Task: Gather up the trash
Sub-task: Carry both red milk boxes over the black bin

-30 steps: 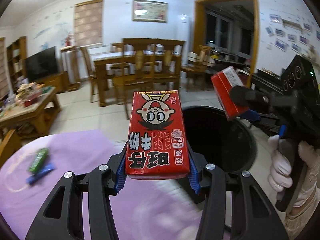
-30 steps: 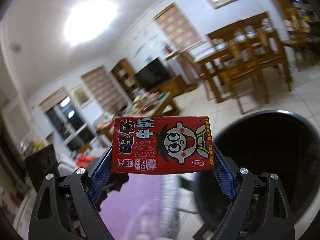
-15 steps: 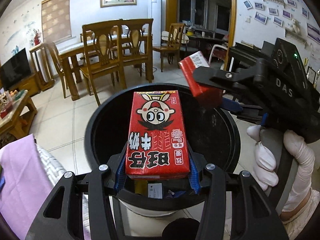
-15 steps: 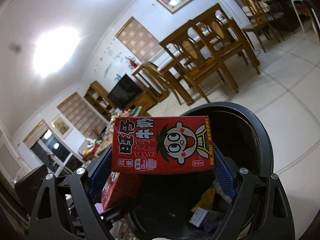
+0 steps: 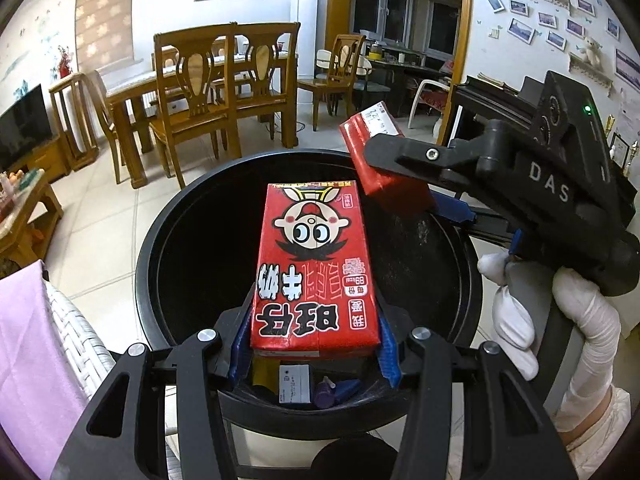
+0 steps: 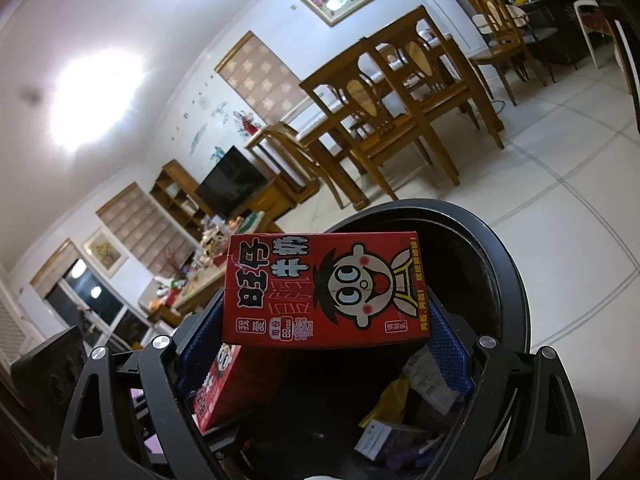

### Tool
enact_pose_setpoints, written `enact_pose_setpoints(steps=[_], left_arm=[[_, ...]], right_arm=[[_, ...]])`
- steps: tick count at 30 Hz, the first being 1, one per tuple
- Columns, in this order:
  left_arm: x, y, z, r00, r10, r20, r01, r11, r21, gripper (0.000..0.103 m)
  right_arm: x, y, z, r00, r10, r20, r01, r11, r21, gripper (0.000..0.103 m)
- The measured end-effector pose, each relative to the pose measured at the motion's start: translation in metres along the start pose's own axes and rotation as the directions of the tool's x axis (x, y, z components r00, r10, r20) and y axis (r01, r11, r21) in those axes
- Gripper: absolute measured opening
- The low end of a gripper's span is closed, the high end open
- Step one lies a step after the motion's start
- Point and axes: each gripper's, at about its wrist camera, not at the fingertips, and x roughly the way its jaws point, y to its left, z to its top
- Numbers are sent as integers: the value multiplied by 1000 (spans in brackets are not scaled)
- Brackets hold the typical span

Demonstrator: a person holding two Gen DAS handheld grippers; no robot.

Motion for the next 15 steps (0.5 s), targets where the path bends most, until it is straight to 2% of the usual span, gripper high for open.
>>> enact_pose_setpoints(steps=[11,15], left_arm=[[5,0,-3,999,-16,-29,15,999,-32,50],[6,3,-4,999,-28,-37,26,998,-63,50]], right_arm=[[12,21,1,998,-57,-12,56,997,-59,88],[31,35,12,989,-141,-49,133,983,-125,88]])
